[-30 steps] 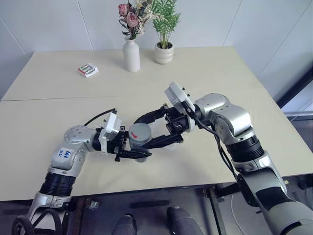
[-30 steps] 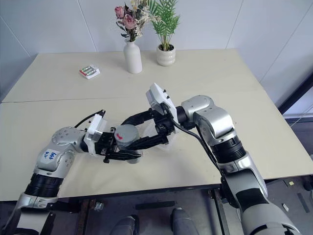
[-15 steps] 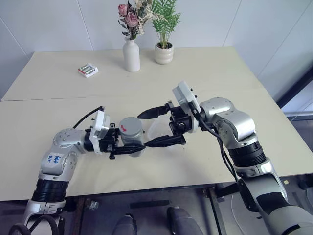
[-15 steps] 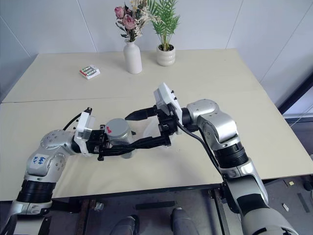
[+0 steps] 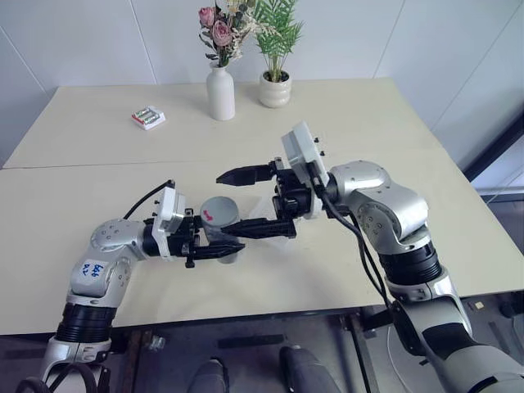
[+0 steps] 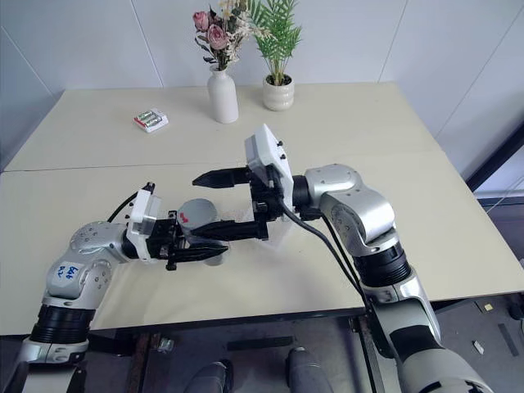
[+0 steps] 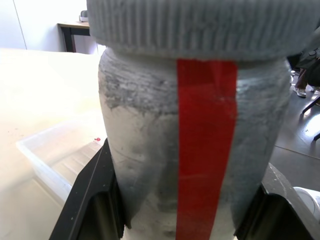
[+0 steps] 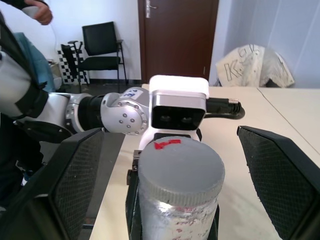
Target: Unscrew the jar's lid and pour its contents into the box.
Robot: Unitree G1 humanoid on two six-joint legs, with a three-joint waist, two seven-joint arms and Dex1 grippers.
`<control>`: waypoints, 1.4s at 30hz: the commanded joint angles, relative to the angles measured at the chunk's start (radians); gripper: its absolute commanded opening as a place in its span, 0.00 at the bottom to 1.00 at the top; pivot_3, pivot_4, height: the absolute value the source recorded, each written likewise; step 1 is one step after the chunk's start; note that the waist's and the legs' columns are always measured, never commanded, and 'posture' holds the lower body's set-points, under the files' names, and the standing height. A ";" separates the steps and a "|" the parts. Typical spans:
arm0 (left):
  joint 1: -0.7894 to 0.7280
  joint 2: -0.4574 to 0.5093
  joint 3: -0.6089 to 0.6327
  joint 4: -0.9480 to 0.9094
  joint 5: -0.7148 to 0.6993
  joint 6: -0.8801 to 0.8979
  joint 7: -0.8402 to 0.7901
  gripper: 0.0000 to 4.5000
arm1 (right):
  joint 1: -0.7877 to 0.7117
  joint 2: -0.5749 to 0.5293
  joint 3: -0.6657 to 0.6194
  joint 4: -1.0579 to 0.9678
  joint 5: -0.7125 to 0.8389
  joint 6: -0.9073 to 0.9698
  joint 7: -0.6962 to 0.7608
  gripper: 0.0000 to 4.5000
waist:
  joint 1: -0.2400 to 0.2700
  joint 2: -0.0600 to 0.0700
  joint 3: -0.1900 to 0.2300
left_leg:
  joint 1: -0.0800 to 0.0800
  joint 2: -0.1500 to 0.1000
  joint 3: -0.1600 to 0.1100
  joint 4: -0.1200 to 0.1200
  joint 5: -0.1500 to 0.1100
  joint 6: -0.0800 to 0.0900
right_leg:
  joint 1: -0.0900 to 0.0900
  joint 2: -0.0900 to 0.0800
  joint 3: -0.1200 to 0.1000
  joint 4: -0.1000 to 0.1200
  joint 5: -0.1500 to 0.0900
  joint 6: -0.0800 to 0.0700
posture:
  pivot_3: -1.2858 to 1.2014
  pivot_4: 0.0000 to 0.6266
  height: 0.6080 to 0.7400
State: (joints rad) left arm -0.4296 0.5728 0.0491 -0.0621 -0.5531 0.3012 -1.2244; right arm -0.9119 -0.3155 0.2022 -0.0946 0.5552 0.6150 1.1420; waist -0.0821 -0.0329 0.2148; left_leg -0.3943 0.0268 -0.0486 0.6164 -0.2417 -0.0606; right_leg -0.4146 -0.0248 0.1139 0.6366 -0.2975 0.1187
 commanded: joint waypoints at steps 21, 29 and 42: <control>-0.018 -0.004 -0.010 -0.006 -0.004 -0.017 0.006 0.47 | -0.003 0.051 0.021 0.049 -0.060 -0.033 -0.097 1.00 | -0.001 0.000 0.000 | -0.001 0.000 0.000 0.000 0.000 0.000 | 0.000 0.000 0.000 0.000 0.000 0.000 | 0.52 0.24 1.00; -0.011 0.004 -0.007 -0.008 -0.004 -0.020 0.008 0.47 | -0.005 0.026 -0.026 0.052 -0.032 -0.018 -0.093 1.00 | -0.001 0.000 0.000 | -0.001 0.000 0.000 0.000 0.000 0.000 | 0.000 0.000 0.000 0.000 0.000 0.000 | 0.52 0.24 1.00; -0.025 0.011 -0.007 0.020 0.009 -0.044 -0.007 0.47 | 0.007 -0.037 -0.058 0.123 -0.045 -0.061 -0.071 1.00 | 0.000 0.000 0.000 | -0.001 0.000 0.000 0.000 0.000 0.000 | 0.000 0.000 0.000 0.000 0.000 0.000 | 0.52 0.24 1.00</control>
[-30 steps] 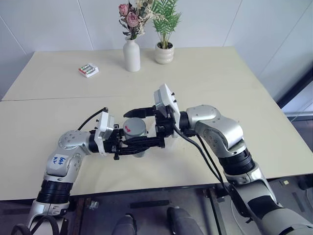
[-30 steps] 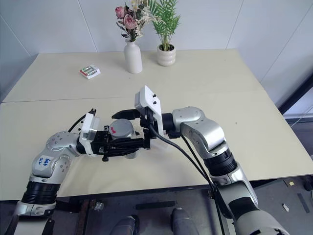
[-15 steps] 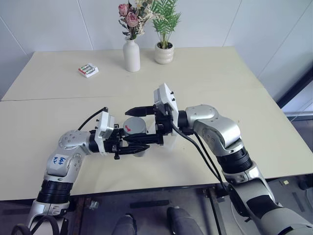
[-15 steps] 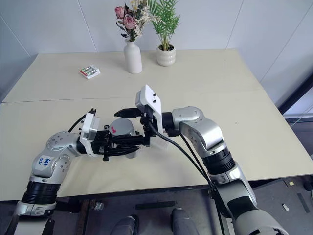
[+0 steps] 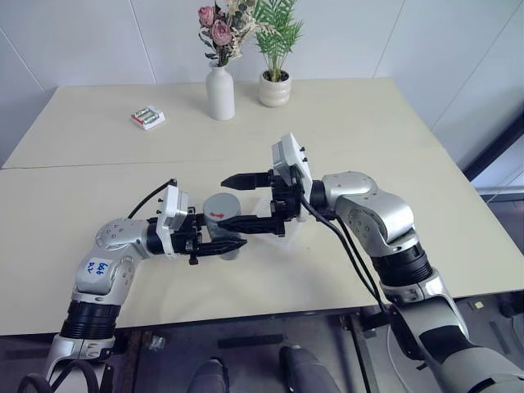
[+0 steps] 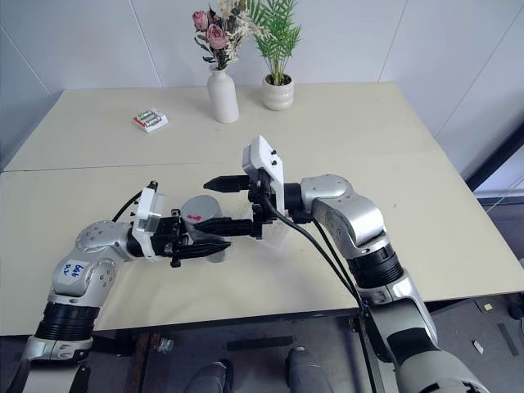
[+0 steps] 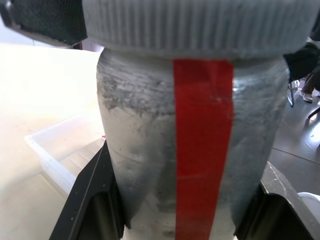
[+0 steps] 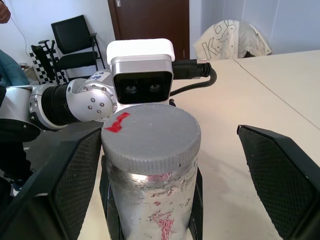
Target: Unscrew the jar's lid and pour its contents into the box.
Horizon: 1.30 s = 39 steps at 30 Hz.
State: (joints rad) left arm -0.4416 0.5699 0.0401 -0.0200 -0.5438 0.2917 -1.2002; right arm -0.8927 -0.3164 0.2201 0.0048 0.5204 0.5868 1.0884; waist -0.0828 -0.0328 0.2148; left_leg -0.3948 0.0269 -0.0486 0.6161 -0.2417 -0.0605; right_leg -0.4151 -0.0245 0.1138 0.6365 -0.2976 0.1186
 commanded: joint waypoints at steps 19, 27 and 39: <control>-0.076 -0.027 -0.032 0.107 0.088 -0.187 -0.044 0.47 | 0.065 -0.123 -0.148 -0.126 0.138 0.058 0.051 1.00 | -0.001 0.000 0.000 | 0.000 0.000 0.000 0.000 0.000 0.000 | 0.000 0.000 0.000 0.000 0.000 0.000 | 0.52 0.24 1.00; -0.084 -0.043 -0.048 0.117 0.095 -0.195 -0.041 0.47 | 0.050 -0.023 -0.076 -0.131 0.070 -0.004 -0.002 1.00 | 0.003 0.000 0.000 | -0.001 0.000 0.000 0.001 0.000 0.000 | 0.000 0.000 0.000 0.000 0.000 0.000 | 0.52 0.24 1.00; -0.080 -0.057 -0.060 0.111 0.095 -0.185 -0.038 0.47 | 0.040 0.034 0.009 -0.084 -0.038 -0.068 -0.024 1.00 | 0.002 0.000 0.000 | -0.001 0.000 0.000 0.001 0.000 0.000 | 0.000 0.000 0.000 0.001 0.000 0.000 | 0.52 0.24 1.00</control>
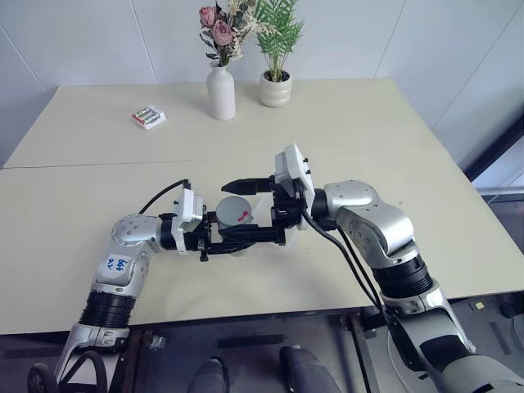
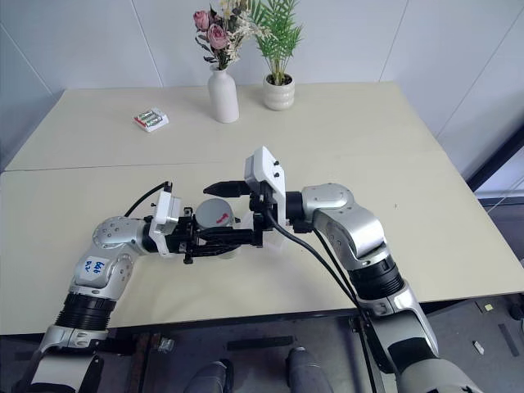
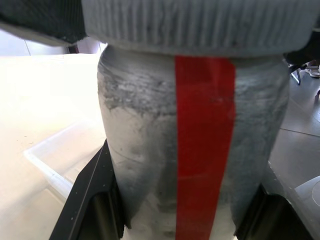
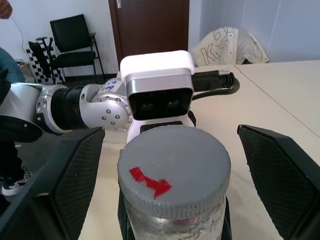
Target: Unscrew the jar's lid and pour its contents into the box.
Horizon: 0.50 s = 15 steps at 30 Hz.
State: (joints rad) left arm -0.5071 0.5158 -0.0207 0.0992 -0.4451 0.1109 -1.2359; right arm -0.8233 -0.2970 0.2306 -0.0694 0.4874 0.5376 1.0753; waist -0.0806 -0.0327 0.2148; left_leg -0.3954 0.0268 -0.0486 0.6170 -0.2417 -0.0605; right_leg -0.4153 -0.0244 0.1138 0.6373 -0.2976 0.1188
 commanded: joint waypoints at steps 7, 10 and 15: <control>-0.017 -0.005 -0.003 -0.004 -0.001 -0.005 -0.007 0.47 | -0.042 0.028 -0.018 0.014 -0.025 -0.022 -0.038 1.00 | 0.000 0.000 0.000 | 0.000 0.000 0.000 0.000 0.000 0.000 | 0.000 0.000 0.000 0.000 0.000 0.000 | 0.52 0.24 1.00; -0.021 -0.006 -0.003 0.002 0.001 -0.007 -0.008 0.47 | -0.042 0.021 -0.028 0.011 -0.014 -0.016 -0.034 1.00 | 0.000 0.000 0.000 | 0.000 0.000 0.000 0.000 0.000 0.000 | 0.000 0.000 0.000 0.000 0.000 0.000 | 0.52 0.24 1.00; -0.021 -0.007 -0.003 0.004 0.001 -0.007 -0.007 0.47 | -0.025 -0.007 -0.043 0.004 -0.008 -0.015 -0.025 1.00 | 0.000 0.000 0.000 | 0.000 0.000 0.000 0.000 0.000 0.000 | 0.000 0.000 0.000 0.000 0.000 0.000 | 0.52 0.24 1.00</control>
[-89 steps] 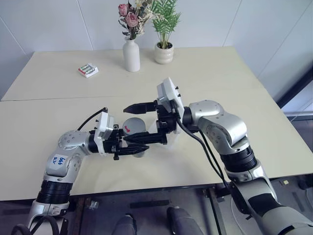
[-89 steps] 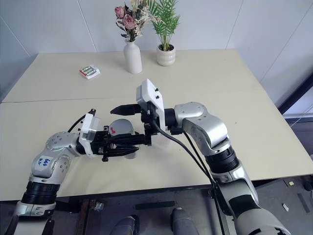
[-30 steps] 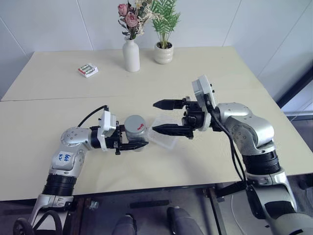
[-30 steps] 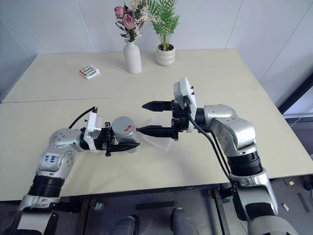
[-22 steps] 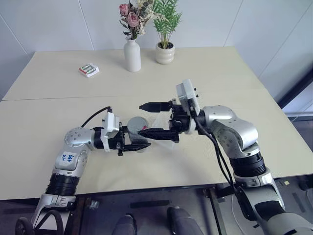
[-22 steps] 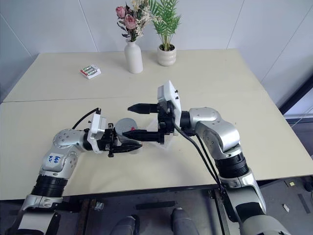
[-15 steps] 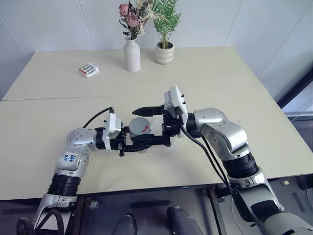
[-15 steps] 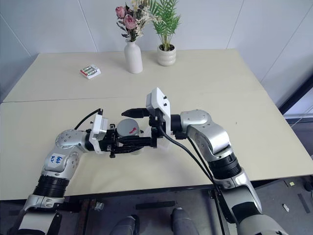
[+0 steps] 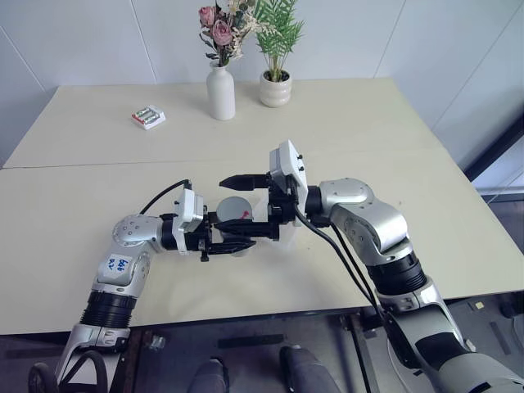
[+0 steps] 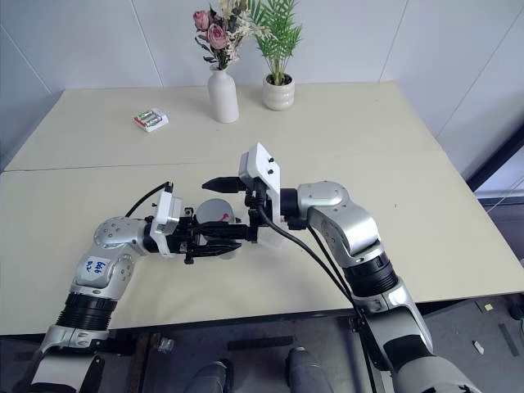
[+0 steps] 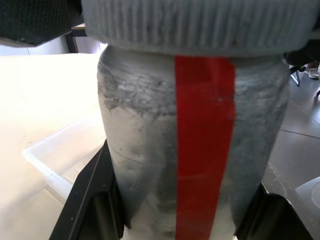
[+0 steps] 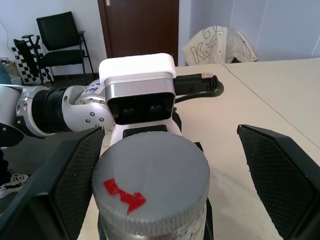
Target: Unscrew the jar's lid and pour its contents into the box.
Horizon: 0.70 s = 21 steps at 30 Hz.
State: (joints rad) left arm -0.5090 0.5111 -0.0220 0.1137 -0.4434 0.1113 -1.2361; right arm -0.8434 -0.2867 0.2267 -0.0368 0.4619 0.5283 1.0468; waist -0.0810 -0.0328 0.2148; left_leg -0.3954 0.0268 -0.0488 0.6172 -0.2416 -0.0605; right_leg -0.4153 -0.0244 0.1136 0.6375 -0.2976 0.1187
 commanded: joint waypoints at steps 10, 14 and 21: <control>-0.020 0.003 0.001 -0.006 -0.004 -0.003 -0.009 0.47 | 0.016 -0.094 -0.079 -0.013 0.032 -0.010 0.023 1.00 | 0.000 0.000 0.000 | 0.000 0.000 0.000 0.000 0.000 0.000 | 0.000 0.000 0.000 0.000 0.000 0.000 | 0.52 0.24 1.00; -0.018 0.003 0.003 -0.007 -0.004 -0.002 -0.009 0.47 | 0.016 -0.107 -0.093 0.003 0.031 -0.017 0.027 1.00 | 0.000 0.000 0.000 | 0.000 0.000 0.000 0.000 0.000 0.000 | 0.000 0.000 0.000 0.000 0.000 0.000 | 0.52 0.24 1.00; -0.019 0.001 0.004 -0.010 -0.005 0.002 -0.007 0.47 | 0.022 -0.129 -0.116 0.025 0.027 -0.026 0.035 1.00 | 0.000 0.000 0.000 | 0.000 0.000 0.000 0.000 0.000 0.000 | 0.000 0.000 0.000 0.000 0.000 0.000 | 0.52 0.24 1.00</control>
State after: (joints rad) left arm -0.5099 0.5116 -0.0218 0.1312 -0.4411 0.1201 -1.2366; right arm -0.8269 -0.4003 0.1405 -0.0039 0.4879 0.5198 1.0780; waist -0.0806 -0.0328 0.2148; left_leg -0.3954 0.0268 -0.0488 0.6174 -0.2416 -0.0604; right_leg -0.4153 -0.0244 0.1137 0.6376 -0.2976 0.1188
